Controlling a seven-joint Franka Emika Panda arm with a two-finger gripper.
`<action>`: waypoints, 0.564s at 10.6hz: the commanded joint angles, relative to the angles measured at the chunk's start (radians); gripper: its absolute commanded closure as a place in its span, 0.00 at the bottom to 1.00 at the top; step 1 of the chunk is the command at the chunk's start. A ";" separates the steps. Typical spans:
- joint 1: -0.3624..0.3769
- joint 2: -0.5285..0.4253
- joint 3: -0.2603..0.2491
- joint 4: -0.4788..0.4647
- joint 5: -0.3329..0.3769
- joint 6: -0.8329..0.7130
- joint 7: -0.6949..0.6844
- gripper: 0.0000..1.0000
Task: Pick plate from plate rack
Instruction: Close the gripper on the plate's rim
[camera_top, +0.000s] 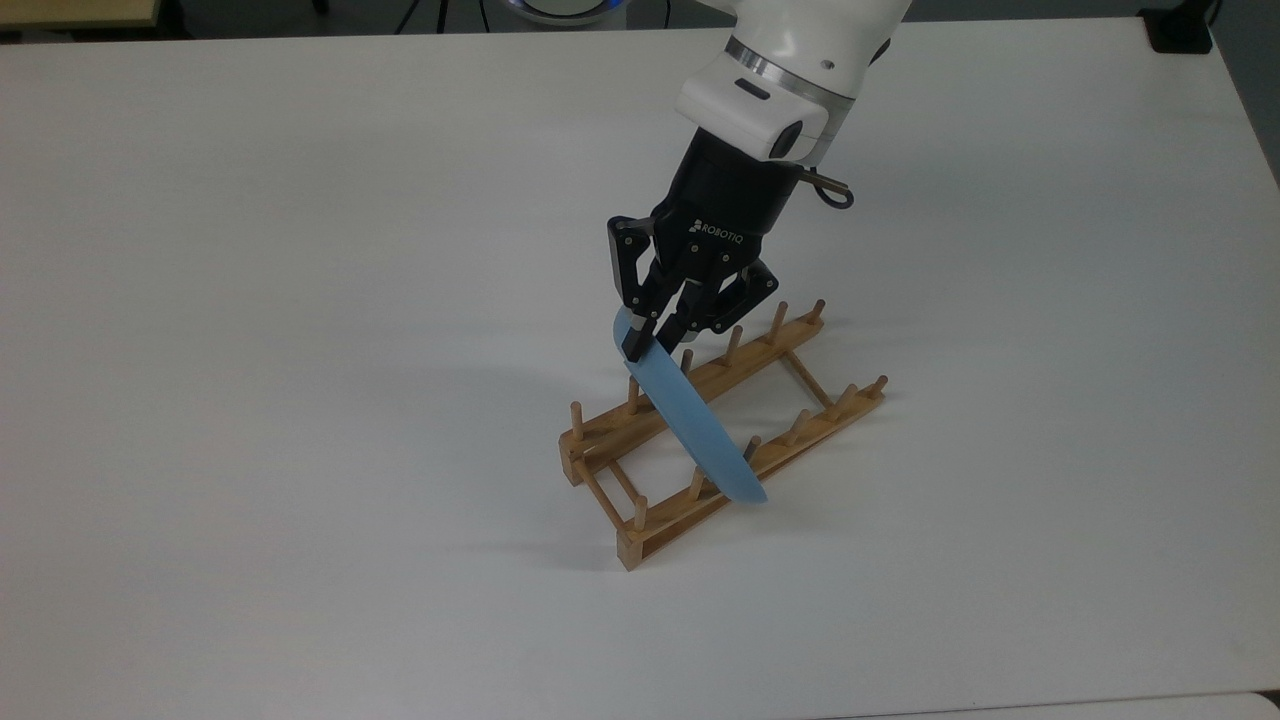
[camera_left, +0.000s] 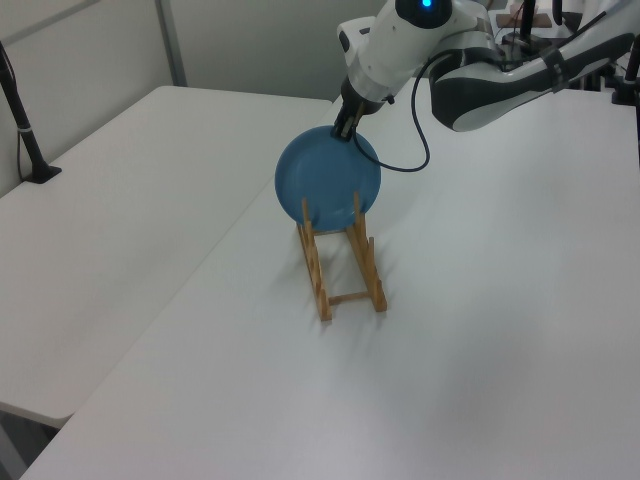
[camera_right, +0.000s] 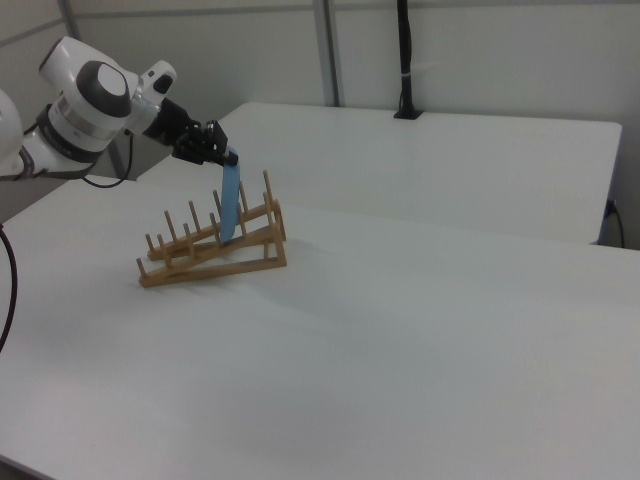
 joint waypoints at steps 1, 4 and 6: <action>-0.001 -0.005 -0.007 0.006 -0.025 0.022 0.014 0.87; -0.004 -0.024 -0.007 0.013 -0.025 0.022 0.014 0.89; -0.005 -0.049 -0.007 0.028 -0.025 0.021 0.017 0.91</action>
